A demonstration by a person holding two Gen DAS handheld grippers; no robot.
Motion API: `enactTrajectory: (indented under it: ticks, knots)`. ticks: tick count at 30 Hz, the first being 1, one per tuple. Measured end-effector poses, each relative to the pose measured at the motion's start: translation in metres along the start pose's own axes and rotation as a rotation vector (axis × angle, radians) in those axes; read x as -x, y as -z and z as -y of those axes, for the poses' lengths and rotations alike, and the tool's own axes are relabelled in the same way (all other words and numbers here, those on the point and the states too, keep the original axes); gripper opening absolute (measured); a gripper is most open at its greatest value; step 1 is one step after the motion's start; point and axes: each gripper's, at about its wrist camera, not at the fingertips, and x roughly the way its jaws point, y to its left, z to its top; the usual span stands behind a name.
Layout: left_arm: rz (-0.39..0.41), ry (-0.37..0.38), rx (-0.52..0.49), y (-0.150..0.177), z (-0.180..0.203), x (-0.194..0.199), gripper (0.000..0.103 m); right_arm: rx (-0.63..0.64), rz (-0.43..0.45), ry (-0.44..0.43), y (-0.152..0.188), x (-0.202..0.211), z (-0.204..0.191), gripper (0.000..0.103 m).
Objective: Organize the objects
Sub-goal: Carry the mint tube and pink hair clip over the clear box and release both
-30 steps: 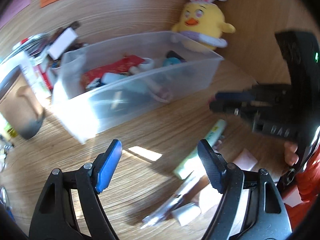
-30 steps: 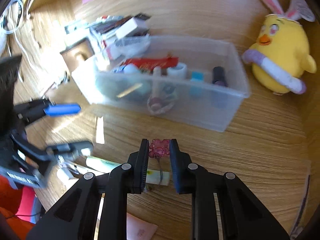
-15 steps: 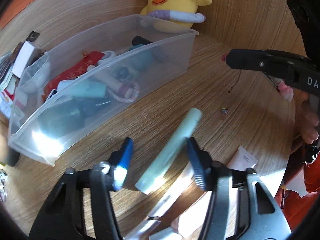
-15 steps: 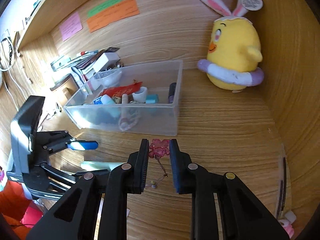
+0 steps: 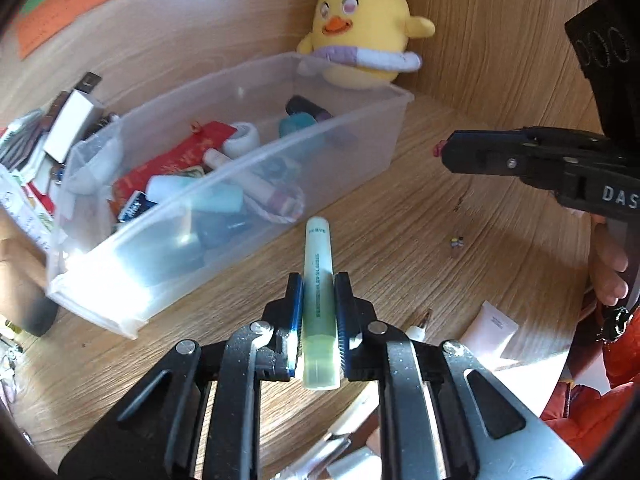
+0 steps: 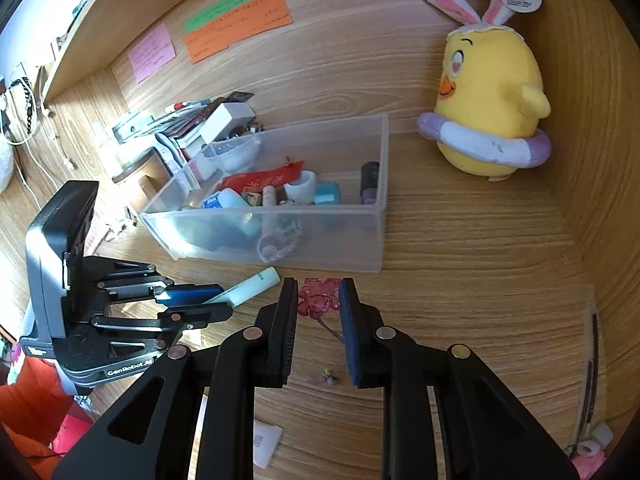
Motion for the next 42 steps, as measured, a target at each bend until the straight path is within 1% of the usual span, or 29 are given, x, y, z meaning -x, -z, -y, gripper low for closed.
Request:
enactTrajectory:
  ticks: [6, 11, 16, 26, 37, 42]
  knots:
    - [0.050, -0.015, 0.024, -0.001, -0.001, 0.018, 0.015, 0.011, 0.041, -0.024, -0.012, 0.006, -0.012, 0.019]
    - [0.113, -0.026, 0.046, -0.006, -0.004, 0.036, 0.014, 0.030, 0.071, -0.035, -0.023, 0.010, -0.024, 0.019]
    - [0.171, -0.041, 0.072, -0.009, -0.012, 0.057, 0.014, 0.047, 0.097, -0.045, -0.034, 0.012, -0.035, 0.019]
    - [0.253, -0.054, 0.148, -0.011, -0.035, 0.085, 0.014, 0.081, 0.147, -0.059, -0.055, 0.017, -0.052, 0.019]
    - [0.367, -0.074, 0.197, -0.040, -0.060, 0.122, 0.014, 0.106, 0.207, -0.058, -0.086, 0.018, -0.063, 0.019]
    - [0.389, -0.107, 0.228, -0.056, -0.077, 0.127, 0.014, 0.109, 0.222, -0.049, -0.098, 0.013, -0.066, 0.019]
